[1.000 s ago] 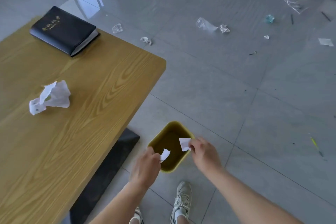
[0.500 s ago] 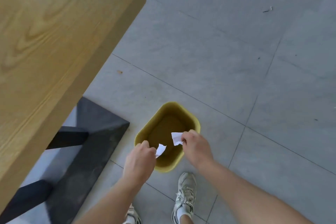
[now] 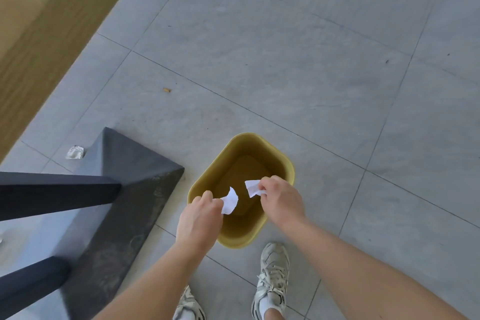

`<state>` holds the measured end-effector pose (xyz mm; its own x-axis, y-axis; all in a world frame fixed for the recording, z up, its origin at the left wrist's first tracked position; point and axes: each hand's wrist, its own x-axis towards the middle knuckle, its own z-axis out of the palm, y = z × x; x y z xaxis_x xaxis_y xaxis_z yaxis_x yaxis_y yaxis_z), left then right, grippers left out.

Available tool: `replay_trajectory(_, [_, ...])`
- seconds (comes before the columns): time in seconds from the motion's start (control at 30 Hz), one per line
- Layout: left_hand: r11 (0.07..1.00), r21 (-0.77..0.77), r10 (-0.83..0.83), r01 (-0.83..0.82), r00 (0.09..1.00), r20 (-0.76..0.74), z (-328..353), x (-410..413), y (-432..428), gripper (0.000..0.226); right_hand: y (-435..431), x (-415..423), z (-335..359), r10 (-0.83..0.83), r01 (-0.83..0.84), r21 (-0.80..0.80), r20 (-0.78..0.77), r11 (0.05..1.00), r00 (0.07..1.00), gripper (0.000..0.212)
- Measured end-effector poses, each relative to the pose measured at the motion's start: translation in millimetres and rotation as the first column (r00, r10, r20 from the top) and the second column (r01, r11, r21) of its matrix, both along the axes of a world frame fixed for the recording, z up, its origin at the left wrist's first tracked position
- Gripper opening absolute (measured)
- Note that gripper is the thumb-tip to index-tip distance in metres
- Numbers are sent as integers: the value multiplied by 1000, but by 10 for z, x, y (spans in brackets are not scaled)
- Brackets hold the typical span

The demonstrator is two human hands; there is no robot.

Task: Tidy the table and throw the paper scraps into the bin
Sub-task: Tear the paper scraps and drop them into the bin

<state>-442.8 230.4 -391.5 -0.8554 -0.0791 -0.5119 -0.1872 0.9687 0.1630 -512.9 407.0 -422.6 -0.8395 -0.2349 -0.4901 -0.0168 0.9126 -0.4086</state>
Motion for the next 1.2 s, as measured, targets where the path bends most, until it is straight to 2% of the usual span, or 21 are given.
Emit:
replay_trajectory(0.33, [1000, 18, -8, 9, 999, -39, -10, 54, 75, 26, 131, 42, -3, 31, -31, -14, -18, 999, 999, 23])
replay_trajectory(0.73, [997, -76, 21, -23, 999, -32, 181, 94, 99, 25, 69, 125, 252, 138, -136, 38, -66, 990, 988, 28])
replay_trajectory(0.87, [997, -70, 13, -16, 999, -39, 386, 87, 91, 27, 110, 124, 486, 131, -127, 73, -56, 989, 990, 30])
replay_trajectory(0.97, [998, -56, 2, -4, 999, -37, 610, 111, 101, 39, 170, 125, 739, 138, -132, 90, -60, 987, 989, 33])
replay_trajectory(1.07, [999, -44, 7, -10, 998, -69, 916, 129, 141, 49, 208, 136, 1057, 150, -142, 90, -91, 986, 985, 35])
replay_trajectory(1.2, [999, -44, 2, -6, 996, -93, 1440, 176, 212, 52, 226, 189, 1540, 175, -165, 91, -118, 982, 977, 36])
